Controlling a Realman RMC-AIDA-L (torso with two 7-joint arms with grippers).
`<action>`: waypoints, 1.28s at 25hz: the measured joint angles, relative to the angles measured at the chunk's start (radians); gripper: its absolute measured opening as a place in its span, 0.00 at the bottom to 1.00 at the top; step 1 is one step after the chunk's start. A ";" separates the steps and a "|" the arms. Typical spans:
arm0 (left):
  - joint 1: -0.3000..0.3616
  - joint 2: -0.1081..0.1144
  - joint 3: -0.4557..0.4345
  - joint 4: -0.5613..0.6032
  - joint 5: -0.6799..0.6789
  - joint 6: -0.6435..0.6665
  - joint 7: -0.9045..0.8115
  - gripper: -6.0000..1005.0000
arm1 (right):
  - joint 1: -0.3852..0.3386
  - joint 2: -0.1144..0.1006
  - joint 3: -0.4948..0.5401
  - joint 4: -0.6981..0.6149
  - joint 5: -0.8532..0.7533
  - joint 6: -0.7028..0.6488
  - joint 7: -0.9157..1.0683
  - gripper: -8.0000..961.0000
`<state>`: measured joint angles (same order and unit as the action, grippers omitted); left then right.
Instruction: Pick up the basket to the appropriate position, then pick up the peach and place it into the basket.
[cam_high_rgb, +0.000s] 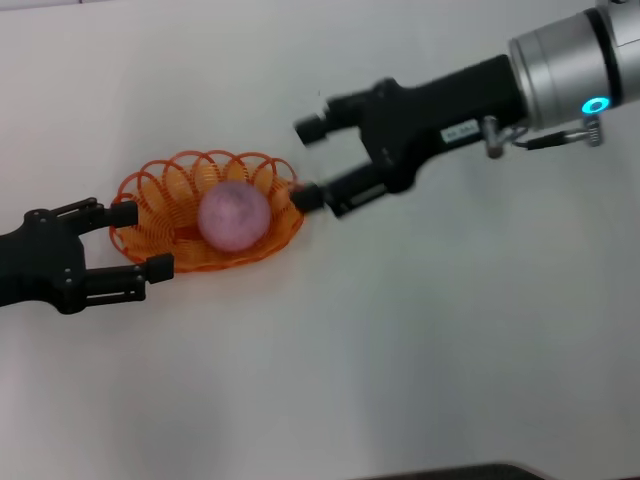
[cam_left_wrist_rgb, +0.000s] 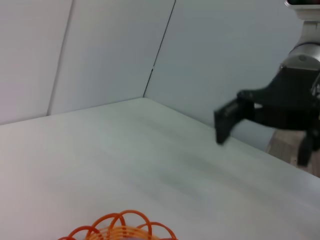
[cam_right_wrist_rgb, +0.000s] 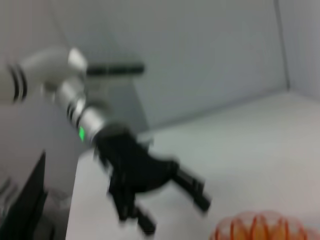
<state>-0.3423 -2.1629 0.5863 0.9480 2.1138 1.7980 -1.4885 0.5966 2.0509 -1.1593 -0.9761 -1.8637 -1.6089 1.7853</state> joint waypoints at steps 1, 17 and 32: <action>0.000 0.000 0.000 0.000 0.000 0.000 0.000 0.90 | 0.005 -0.001 0.008 -0.022 -0.040 -0.019 0.021 0.97; 0.000 0.000 -0.005 0.000 -0.009 0.000 0.001 0.90 | -0.163 0.034 0.303 -0.007 0.164 -0.138 -0.242 0.96; 0.035 0.006 -0.179 -0.127 -0.081 -0.017 0.186 0.90 | -0.189 0.030 0.306 0.295 0.100 -0.099 -0.585 0.95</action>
<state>-0.3071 -2.1568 0.4076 0.8210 2.0332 1.7808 -1.3022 0.4072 2.0814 -0.8530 -0.6814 -1.7633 -1.7080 1.2003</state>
